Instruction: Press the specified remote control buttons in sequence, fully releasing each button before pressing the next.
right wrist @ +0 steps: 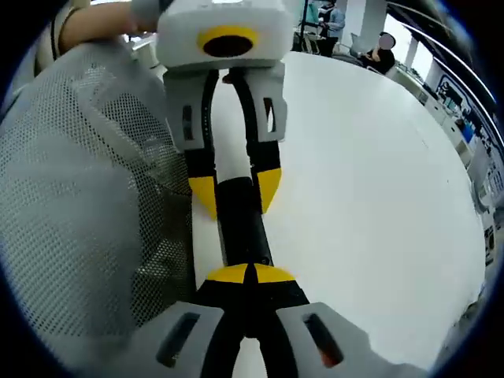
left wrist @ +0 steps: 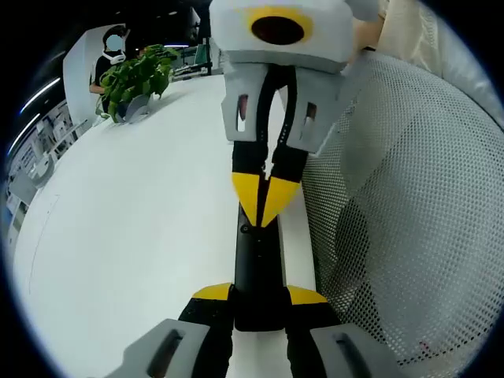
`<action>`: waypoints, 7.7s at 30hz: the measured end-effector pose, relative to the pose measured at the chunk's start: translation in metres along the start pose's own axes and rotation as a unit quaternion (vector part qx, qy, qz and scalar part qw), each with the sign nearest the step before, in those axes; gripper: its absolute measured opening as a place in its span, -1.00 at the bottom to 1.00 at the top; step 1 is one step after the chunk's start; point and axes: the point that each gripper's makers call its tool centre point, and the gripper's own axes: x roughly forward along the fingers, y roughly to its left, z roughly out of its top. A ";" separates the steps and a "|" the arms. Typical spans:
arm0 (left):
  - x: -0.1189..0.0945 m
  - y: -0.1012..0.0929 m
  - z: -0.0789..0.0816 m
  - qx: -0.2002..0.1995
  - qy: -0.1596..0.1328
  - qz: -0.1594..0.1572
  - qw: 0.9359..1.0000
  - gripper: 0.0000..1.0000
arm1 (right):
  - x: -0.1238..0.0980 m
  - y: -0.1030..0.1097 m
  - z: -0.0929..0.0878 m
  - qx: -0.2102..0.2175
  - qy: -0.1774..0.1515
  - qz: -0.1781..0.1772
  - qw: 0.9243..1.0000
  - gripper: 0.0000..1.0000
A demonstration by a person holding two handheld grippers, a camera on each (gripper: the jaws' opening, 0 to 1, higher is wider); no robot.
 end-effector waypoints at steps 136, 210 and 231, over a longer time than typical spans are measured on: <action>0.001 -0.002 0.003 -0.036 -0.036 0.018 0.999 -0.52 | 0.007 -0.009 0.006 0.083 0.132 0.096 0.983 -1.00; 0.000 -0.003 0.003 -0.044 -0.050 0.013 0.998 -0.51 | 0.009 0.002 0.013 -0.012 -0.001 0.010 1.000 -1.00; 0.000 -0.003 0.003 -0.044 -0.049 0.013 0.998 -0.51 | 0.014 0.007 0.023 -0.085 0.011 -0.002 0.996 -1.00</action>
